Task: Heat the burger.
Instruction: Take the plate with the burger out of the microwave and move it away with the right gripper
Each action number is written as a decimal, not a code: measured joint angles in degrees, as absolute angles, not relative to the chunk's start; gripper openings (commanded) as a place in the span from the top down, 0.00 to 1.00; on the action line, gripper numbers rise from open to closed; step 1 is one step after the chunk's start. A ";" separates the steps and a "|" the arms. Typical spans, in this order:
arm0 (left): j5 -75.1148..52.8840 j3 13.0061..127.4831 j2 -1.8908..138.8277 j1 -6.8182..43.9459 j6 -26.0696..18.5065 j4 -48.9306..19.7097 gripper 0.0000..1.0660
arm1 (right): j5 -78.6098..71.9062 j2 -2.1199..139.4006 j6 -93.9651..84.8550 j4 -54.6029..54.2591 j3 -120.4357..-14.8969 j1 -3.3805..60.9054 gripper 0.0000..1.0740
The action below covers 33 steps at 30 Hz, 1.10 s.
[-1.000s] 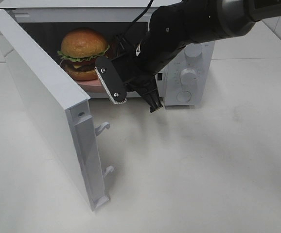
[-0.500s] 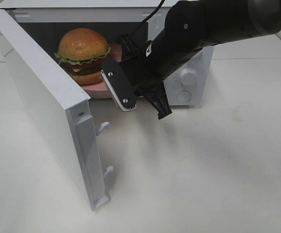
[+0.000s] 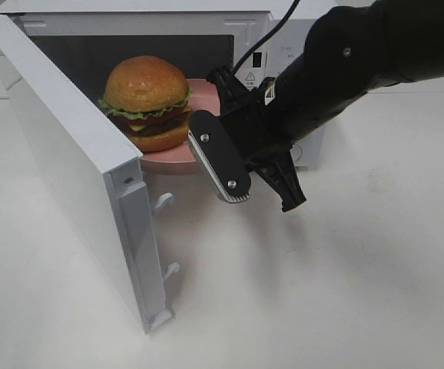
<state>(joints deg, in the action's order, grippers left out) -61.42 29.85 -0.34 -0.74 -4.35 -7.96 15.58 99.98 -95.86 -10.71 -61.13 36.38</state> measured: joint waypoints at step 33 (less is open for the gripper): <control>-61.42 29.85 -0.34 -0.74 -4.35 -7.96 0.17 | 11.52 73.68 -91.96 -10.66 -35.24 36.33 1.00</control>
<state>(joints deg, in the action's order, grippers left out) -61.42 29.85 -0.34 -0.74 -4.35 -7.96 11.52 73.68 -91.96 -10.66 -35.24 36.33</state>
